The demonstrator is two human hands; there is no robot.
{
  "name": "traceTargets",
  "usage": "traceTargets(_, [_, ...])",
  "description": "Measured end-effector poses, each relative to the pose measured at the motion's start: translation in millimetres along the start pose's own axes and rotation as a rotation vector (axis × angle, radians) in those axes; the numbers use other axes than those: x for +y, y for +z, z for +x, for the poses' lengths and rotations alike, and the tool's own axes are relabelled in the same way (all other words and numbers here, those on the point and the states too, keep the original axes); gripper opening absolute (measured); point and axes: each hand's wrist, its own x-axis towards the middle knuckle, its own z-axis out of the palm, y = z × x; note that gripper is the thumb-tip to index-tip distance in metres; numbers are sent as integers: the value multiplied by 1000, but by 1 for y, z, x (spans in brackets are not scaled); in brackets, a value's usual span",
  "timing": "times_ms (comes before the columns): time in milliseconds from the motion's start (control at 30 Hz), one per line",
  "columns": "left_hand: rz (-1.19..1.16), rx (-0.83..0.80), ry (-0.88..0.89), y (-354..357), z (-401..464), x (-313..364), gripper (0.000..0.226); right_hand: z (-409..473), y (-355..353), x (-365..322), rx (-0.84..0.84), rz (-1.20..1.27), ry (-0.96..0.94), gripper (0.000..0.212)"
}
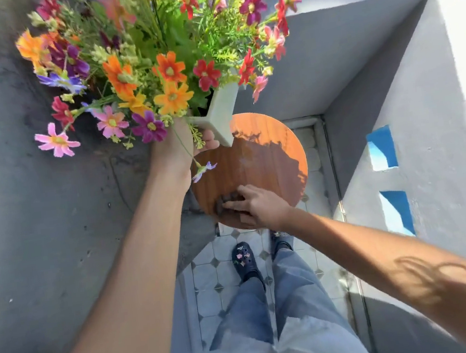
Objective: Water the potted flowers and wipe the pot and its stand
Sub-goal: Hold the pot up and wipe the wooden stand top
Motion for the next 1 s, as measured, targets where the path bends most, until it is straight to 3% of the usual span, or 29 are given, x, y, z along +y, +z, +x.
traceTargets(67, [29,1,-76,-3,-4,-13,30,-13,-5,32,141,-32,300,48])
traceTargets(133, [13,-27,-69,-2,-15,-21,31,-24,-17,66,413,98,720,36])
traceTargets(200, [27,-43,-63,3,-27,-31,34,-31,-24,76,578,143,892,27])
traceTargets(233, [28,-47,-67,5,-34,-36,33,-31,-22,68,546,114,875,24])
traceTargets(333, [39,-53,-97,4,-45,-55,33,-46,-4,8,241,74,584,50])
traceTargets(400, [61,-62,-115,4,-53,-65,33,-65,12,-28,122,58,287,50])
traceTargets(467, [91,-80,-135,4,-62,-73,33,-79,16,-27,86,24,203,47])
traceTargets(567, [108,-64,-190,0,-62,-95,34,-82,7,8,209,103,562,43])
traceTargets(633, [141,-29,-243,-2,-63,-107,24,-81,-2,32,413,249,817,26])
traceTargets(700, [151,-6,-256,2,-66,-112,28,-83,-5,41,471,217,972,20])
traceTargets(767, [113,-24,-229,9,-73,-112,32,-88,-10,29,337,143,948,25])
traceTargets(867, [47,-21,-256,22,-79,-123,40,-107,-14,0,85,96,732,45])
traceTargets(933, [115,-17,-270,32,-76,-137,30,-120,-12,-12,134,203,783,43])
traceTargets(1000, [182,-9,-323,41,-71,-154,16,-128,-20,-26,275,397,1045,31])
